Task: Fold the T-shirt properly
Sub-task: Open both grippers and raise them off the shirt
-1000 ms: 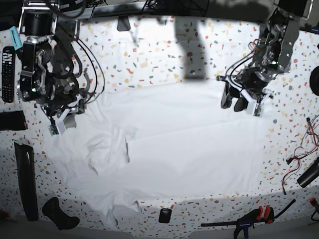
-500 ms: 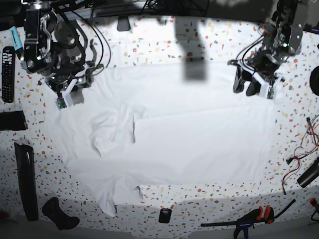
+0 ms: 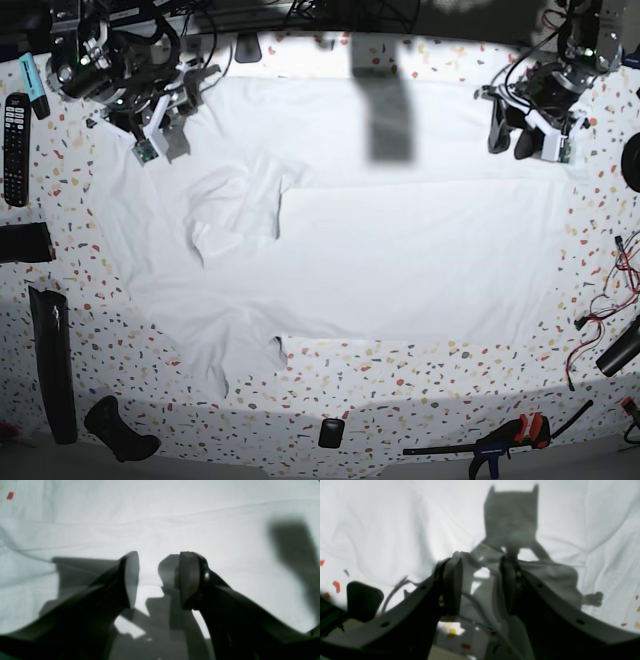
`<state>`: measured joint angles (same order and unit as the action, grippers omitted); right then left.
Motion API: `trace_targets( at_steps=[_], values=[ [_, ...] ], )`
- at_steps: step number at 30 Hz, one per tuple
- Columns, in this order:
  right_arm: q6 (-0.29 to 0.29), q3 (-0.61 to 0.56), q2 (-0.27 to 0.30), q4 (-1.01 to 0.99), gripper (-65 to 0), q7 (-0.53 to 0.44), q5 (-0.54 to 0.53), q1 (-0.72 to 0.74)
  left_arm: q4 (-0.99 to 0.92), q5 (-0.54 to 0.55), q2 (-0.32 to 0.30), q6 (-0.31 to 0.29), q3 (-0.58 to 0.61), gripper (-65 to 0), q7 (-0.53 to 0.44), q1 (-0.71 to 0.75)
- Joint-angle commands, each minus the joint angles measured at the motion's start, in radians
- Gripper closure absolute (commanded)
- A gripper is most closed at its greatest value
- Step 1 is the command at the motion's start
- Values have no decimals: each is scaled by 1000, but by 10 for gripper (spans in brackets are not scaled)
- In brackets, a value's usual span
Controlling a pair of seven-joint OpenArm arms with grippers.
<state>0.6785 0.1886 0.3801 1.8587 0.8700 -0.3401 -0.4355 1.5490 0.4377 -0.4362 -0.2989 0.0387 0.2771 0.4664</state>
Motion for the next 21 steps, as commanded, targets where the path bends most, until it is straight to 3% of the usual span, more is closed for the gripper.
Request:
trace_targets(
  at_steps=[1,6,15,21],
  values=[
    [6,3,13,19,-250,6,-1,-3,-26,-43,-5,20,13,-260,224,61],
    [6,8,14,23,-250,59,-1,-24,19,-43,-5,21,13,-260,224,105],
    [6,52,16,139,-250,56,-1,-130,142,-43,-5,21,13,-260,224,146],
    [2,101,16,181,-250,28,-1,-128,164,-44,-5,21,13,-260,223,142]
  ],
)
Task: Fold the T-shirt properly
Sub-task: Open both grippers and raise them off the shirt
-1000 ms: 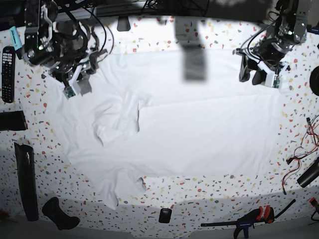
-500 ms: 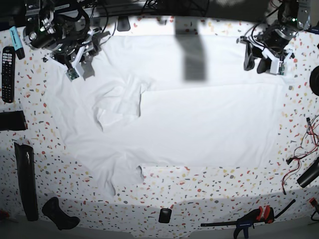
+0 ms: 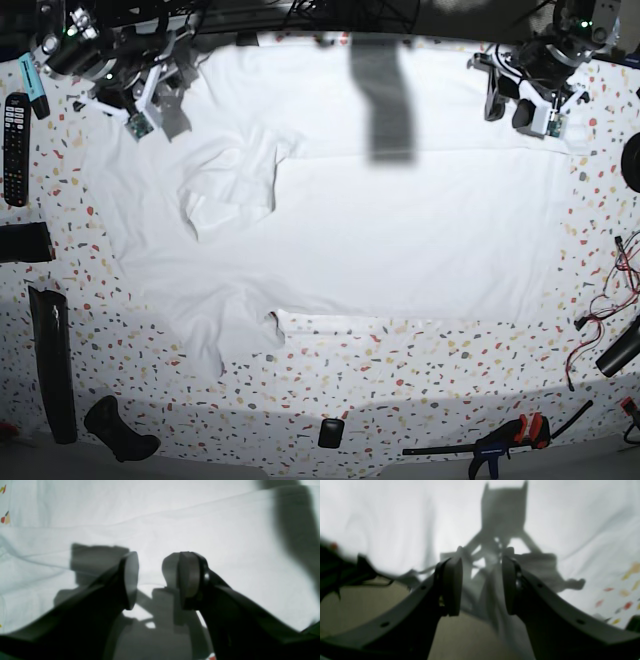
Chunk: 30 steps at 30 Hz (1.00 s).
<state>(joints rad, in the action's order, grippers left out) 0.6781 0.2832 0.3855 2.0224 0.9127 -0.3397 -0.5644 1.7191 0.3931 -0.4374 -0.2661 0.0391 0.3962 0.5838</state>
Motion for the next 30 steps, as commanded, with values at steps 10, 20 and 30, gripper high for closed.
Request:
trace_targets(
  at_steps=[10,20,30],
  values=[
    [2,32,11,18,-250,-27,-10,55,-6,1,-3,-12,12,-260,154,21],
    [2,32,11,18,-250,-11,-13,61,-4,2,-3,-11,12,-260,164,31],
    [2,32,11,18,-250,15,-6,60,0,2,-3,-11,12,-260,161,34]
  ],
)
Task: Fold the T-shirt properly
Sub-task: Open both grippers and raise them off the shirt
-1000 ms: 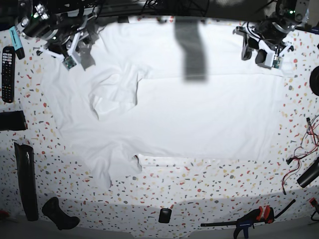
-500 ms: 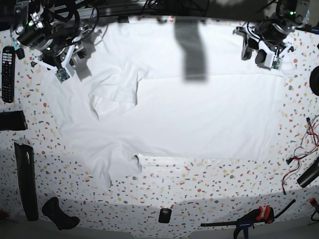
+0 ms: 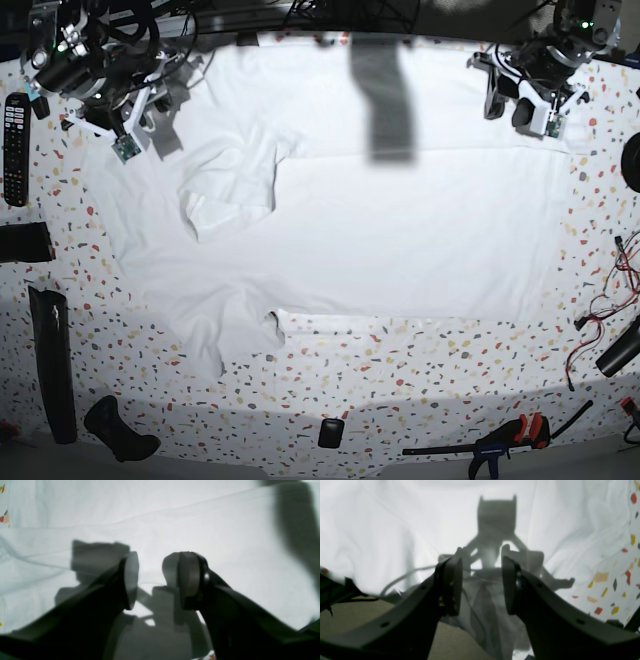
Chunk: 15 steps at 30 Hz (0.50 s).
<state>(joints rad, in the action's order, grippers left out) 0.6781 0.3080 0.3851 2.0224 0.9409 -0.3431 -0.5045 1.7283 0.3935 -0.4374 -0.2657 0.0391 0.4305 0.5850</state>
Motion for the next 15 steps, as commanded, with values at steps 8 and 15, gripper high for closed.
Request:
trace_targets(
  at_steps=[8,15],
  values=[
    [-1,7,11,18,-250,-27,-2,30,44,1,-3,-12,12,-260,51,32],
    [-5,7,11,18,-250,0,-2,103,119,-65,-4,-12,12,-260,14,29]
  ],
)
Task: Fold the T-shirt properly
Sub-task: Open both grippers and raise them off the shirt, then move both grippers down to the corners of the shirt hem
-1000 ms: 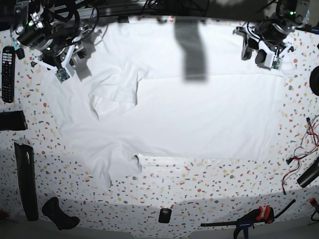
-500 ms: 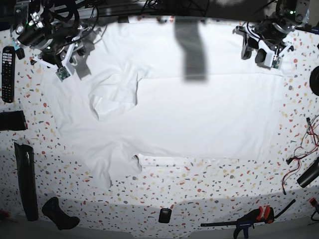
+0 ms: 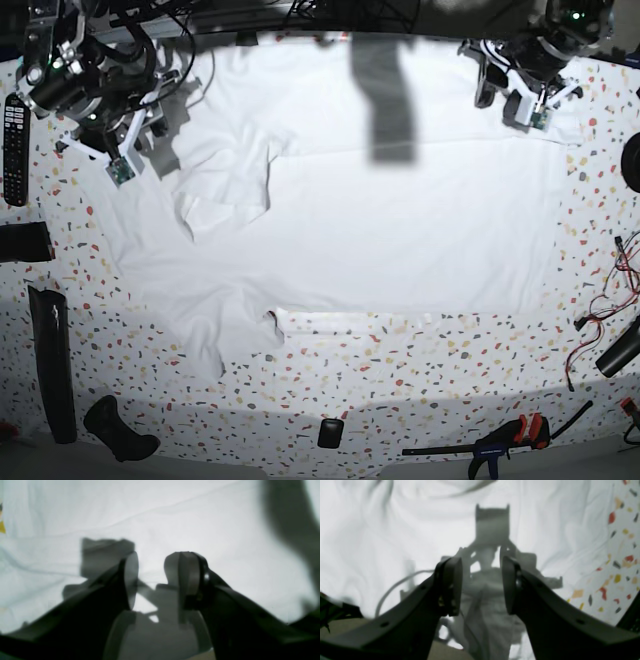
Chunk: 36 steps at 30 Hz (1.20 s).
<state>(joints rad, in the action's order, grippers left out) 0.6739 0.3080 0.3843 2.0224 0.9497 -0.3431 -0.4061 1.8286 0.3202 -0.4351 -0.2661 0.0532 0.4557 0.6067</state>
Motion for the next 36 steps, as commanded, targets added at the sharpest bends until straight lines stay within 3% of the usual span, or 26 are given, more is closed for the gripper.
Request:
trace_targets(
  at_steps=[1,4,8,15,24,29,36],
  values=[
    [-1,7,12,18,-250,-1,-3,13,24,-19,-6,-11,-2,-260,-19,5],
    [0,7,12,18,-250,1,-11,34,33,-70,-6,7,-2,-260,-28,0],
    [0,7,12,19,-250,5,-61,46,33,-70,-6,103,-2,-260,-37,-6],
    [0,7,12,19,-250,-34,-88,46,54,-148,-6,106,-2,-260,-25,-66],
    [0,7,11,19,-250,-338,-105,50,117,-149,-6,106,-2,-260,-43,-228],
    [0,7,11,19,-250,-331,-193,117,116,-148,-6,106,-2,-260,-137,-326],
    [-1,6,11,19,-250,-285,-193,287,115,-148,-6,106,-2,-260,-139,-471]
  ],
)
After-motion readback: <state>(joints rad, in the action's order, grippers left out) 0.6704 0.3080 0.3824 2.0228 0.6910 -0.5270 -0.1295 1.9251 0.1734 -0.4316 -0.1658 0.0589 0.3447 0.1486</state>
